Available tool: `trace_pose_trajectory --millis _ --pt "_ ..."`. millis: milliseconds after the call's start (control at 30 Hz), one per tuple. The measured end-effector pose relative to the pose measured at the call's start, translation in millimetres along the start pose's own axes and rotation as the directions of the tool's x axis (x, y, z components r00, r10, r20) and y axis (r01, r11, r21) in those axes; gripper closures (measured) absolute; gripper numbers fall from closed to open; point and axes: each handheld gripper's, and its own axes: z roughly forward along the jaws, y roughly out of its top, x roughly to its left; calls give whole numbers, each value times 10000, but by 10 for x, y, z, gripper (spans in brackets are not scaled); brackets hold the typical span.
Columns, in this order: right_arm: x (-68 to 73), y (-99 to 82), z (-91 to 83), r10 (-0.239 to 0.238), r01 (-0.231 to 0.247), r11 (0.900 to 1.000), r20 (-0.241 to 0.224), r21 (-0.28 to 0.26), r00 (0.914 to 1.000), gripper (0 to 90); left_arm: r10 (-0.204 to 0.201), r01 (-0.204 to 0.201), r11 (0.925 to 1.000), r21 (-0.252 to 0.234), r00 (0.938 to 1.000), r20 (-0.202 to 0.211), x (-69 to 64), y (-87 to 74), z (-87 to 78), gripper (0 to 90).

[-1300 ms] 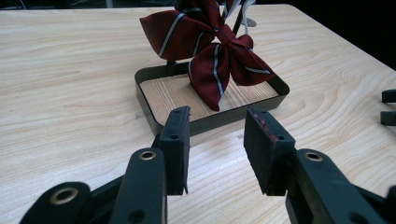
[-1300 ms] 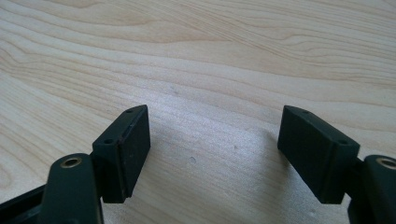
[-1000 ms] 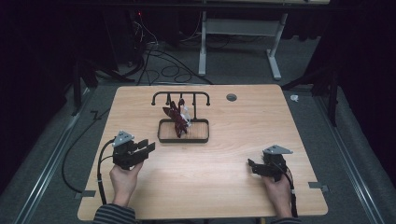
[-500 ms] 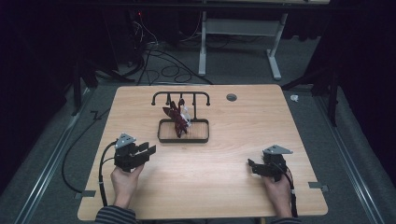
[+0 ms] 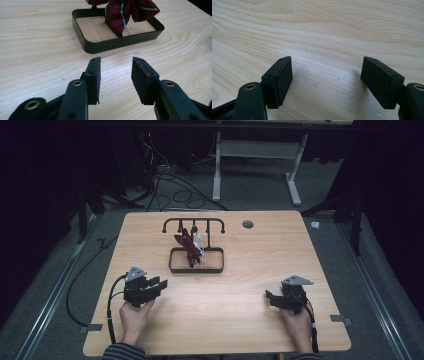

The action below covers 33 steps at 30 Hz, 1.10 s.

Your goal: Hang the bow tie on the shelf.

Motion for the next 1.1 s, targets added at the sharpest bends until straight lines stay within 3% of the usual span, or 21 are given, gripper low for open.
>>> trace_pose_trajectory --millis 300,433,1100 --pt "0 0 0 0 0 10000 4 -1 10000 265 -98 99 9998 195 9999 -49 16 -87 46 594" --pt "0 0 0 -6 6 10000 0 -4 10000 266 -123 132 9994 329 9996 -252 41 -132 59 591" --pt "0 0 0 0 0 10000 0 -1 10000 266 253 -193 9972 726 9963 -826 49 -238 150 570"
